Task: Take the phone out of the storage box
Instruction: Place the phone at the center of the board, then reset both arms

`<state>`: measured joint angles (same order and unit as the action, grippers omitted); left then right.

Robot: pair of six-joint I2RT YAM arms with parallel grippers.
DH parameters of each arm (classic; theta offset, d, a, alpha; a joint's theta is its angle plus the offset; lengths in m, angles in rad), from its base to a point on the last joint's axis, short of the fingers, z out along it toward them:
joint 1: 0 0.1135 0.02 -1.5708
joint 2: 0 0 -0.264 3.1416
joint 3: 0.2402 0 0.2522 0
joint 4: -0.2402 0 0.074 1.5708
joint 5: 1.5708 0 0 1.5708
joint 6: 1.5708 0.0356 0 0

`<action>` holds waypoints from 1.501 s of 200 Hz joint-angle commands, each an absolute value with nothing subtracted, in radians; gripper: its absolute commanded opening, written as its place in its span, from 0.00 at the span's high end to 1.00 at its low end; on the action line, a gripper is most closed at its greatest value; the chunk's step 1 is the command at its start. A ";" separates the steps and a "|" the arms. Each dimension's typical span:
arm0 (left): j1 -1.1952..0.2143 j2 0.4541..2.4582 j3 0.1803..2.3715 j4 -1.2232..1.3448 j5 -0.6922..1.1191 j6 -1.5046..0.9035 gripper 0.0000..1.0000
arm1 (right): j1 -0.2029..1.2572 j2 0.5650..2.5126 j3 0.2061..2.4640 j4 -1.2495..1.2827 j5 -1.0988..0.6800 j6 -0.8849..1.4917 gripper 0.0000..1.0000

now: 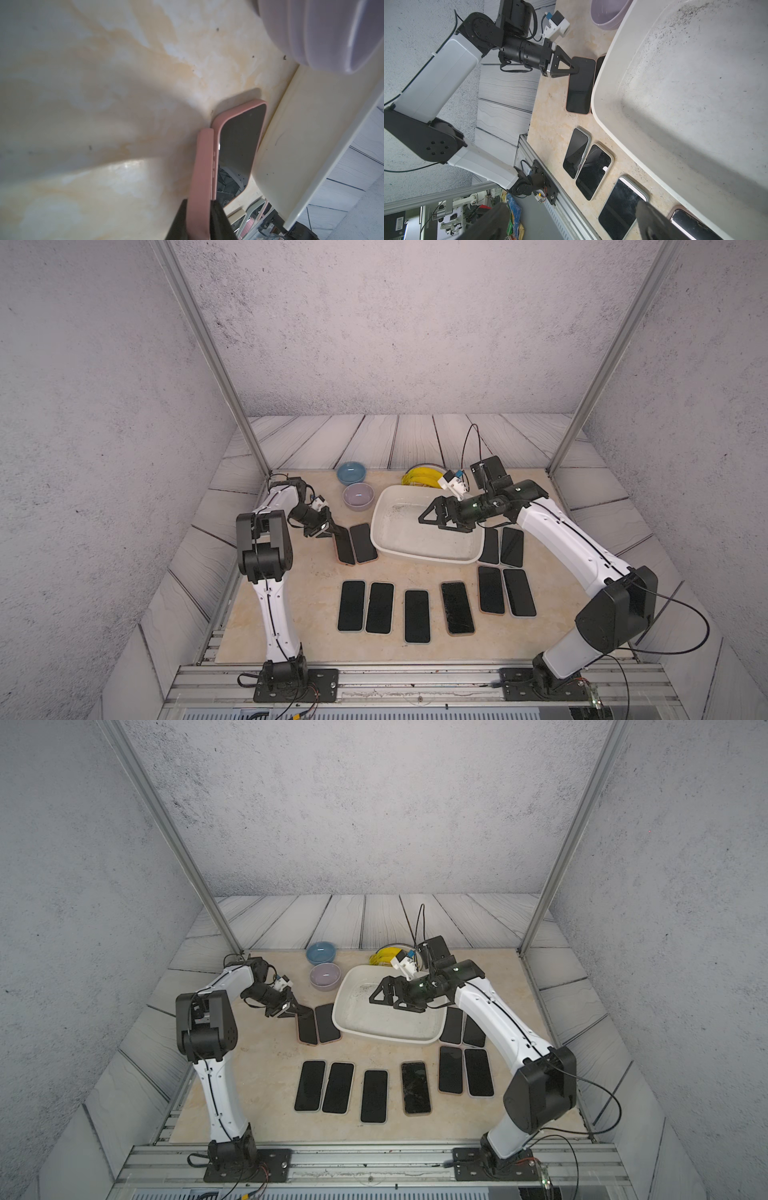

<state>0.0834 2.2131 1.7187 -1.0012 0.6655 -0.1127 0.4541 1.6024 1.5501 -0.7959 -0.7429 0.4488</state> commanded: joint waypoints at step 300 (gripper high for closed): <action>0.118 1.498 1.164 -0.730 0.507 -0.243 0.31 | 0.438 1.384 1.381 -0.379 -0.397 0.437 0.00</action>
